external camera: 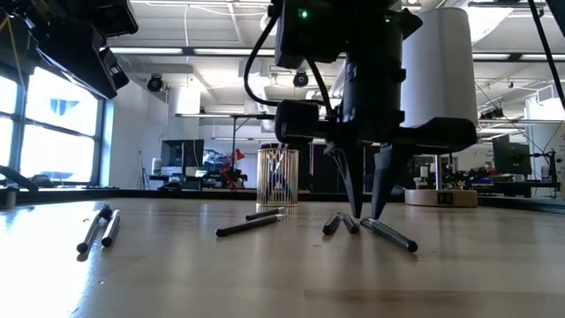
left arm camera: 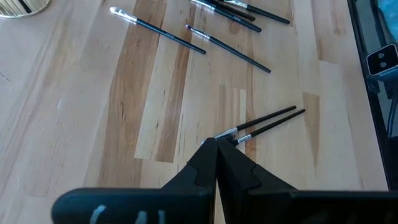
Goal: Put items in baskets/containers
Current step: Put the foundation brush into the pen holder
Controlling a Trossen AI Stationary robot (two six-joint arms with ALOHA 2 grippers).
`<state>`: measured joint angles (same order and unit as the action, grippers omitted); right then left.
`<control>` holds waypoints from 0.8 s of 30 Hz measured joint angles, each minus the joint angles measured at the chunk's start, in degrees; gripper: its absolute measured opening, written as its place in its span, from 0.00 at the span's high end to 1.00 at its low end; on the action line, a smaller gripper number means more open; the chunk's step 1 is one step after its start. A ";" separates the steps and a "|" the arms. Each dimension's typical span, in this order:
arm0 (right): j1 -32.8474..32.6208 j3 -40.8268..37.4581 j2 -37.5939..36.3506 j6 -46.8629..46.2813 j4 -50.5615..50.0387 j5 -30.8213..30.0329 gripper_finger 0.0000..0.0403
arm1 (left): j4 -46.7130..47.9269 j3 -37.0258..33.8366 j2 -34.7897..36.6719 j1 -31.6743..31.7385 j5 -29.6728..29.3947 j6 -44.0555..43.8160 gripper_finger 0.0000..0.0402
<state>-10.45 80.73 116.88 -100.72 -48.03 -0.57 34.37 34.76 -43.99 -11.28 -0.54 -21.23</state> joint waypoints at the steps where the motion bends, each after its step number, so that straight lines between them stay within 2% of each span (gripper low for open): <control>1: -0.24 0.02 0.00 -0.03 0.13 0.30 0.82 | 0.02 0.00 0.00 0.00 0.00 0.00 1.00; 18: -1.61 0.09 0.24 -1.26 1.04 0.09 0.82 | -0.02 0.00 -0.01 0.00 0.01 -0.08 1.00; 24: -1.58 0.39 1.93 -0.92 1.28 1.88 0.82 | -0.09 0.00 -0.01 0.02 0.08 -0.45 1.00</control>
<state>-12.03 81.12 118.81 -101.65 -46.75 1.31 34.28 34.76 -44.00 -11.27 -0.46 -21.68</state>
